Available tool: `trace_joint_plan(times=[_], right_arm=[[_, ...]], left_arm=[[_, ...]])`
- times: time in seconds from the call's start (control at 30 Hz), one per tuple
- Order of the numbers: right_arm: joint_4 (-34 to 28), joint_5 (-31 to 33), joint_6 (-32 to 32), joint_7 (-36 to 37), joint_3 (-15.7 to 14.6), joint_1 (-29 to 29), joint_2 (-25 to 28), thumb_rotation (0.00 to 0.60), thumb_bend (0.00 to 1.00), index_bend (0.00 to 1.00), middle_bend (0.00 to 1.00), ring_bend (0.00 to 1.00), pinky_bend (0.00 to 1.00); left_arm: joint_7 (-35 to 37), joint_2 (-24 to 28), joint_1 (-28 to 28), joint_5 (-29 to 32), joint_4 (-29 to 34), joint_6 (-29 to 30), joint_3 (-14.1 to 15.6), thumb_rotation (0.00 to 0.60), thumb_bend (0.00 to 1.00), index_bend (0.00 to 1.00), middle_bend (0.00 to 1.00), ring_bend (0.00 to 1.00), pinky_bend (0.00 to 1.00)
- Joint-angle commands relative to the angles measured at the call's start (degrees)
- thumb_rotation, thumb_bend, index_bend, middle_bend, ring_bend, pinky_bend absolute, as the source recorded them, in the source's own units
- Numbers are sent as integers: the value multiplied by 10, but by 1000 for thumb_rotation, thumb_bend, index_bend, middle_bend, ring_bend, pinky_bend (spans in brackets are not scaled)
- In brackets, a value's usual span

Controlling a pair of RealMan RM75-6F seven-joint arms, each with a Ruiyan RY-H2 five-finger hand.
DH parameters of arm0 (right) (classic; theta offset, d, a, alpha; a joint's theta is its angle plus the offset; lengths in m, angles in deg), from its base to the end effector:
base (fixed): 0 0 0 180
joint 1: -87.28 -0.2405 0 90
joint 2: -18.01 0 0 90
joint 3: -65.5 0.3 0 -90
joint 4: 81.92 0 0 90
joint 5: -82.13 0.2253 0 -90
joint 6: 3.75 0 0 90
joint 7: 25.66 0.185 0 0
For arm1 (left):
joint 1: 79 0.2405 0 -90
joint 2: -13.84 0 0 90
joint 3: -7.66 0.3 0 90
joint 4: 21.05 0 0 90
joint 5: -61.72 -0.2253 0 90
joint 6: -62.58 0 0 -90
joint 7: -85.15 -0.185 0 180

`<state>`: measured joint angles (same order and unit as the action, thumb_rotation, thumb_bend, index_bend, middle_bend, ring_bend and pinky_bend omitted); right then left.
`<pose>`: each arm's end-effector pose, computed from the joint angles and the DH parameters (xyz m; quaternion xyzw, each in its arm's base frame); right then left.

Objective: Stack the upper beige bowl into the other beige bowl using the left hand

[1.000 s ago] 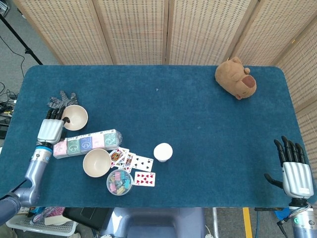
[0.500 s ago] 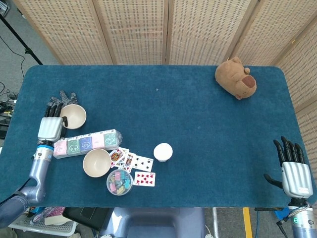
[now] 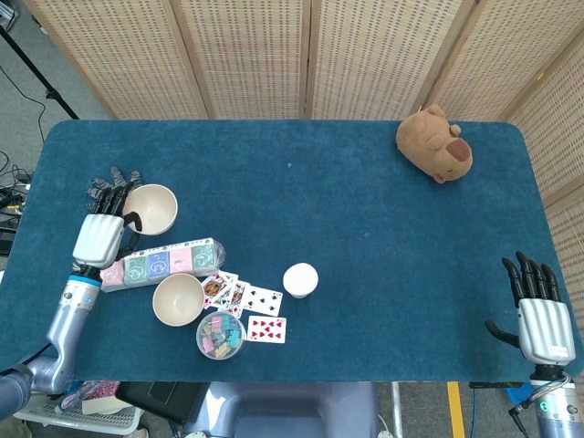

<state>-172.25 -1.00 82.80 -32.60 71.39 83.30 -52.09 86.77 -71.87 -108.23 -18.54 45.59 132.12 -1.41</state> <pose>-0.3600 -0.2322 0.1461 0.5693 -0.3692 0.3817 0.6276 -0.2972 0.4056 0.0497 -0.6568 -0.3353 -0.4274 0.5229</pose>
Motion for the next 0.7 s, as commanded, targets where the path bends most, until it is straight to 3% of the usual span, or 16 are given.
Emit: trace_joint_plan(times=[0.03,0.3,0.5,0.7], right_arm=[[-2,-1,2,0,0,1,2,600,0,0,0,0,0],[-7,-4,5,7,-1,3,6,600,0,0,0,0,0],[-11,-7,7,10,-1,3,9,600,0,0,0,0,0],[-17,-10,10,13,-2,5,13,600,0,0,0,0,0]], left_arm=[[17,66,33,-83,109,68,48,600,471,808,0,0,0],[83,101,71,-164,115,109,125,600,470,795,0,0,0],[98,107,101,-193,91,148,155,600,470,790,0,0,0],[148,86,106,-208,44,149,168,600,470,788,0,0,0]])
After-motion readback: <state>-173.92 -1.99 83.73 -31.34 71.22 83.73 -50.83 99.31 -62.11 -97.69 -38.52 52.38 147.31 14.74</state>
